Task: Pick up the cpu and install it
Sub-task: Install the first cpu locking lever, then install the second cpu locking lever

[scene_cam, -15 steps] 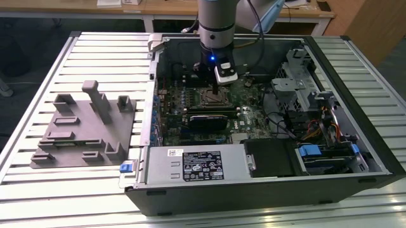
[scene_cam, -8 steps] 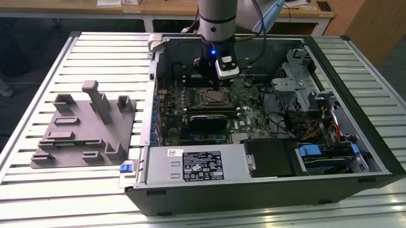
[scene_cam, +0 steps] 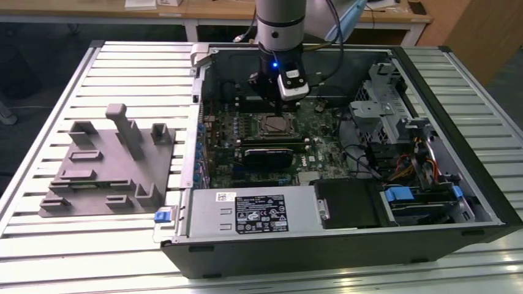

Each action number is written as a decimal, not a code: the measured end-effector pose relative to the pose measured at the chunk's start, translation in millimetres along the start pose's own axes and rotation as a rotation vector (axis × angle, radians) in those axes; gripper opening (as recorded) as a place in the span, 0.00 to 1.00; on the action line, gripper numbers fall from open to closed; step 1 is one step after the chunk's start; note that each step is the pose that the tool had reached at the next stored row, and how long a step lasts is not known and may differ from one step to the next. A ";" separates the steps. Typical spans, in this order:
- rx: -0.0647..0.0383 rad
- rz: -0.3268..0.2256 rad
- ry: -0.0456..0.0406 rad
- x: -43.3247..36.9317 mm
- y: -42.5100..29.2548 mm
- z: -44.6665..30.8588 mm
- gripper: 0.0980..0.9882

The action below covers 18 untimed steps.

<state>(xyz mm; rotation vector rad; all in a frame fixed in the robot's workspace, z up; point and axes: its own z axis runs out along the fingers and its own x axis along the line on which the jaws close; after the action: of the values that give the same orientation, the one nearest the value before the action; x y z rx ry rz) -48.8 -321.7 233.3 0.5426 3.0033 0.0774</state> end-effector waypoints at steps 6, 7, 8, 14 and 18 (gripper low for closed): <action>0.029 -0.003 -0.0104 -0.1 -0.4 0.0 0.01; 0.030 -0.003 -0.0105 -0.1 -0.4 0.1 0.01; 0.029 -0.003 -0.0105 -0.1 -0.4 0.3 0.01; 0.029 -0.003 -0.0105 -0.1 -0.4 0.3 0.01; 0.029 -0.003 -0.0104 -0.2 -0.3 -0.7 0.01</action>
<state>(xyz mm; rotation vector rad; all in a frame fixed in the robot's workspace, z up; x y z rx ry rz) -48.8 -322.0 234.0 0.5396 2.9995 0.0302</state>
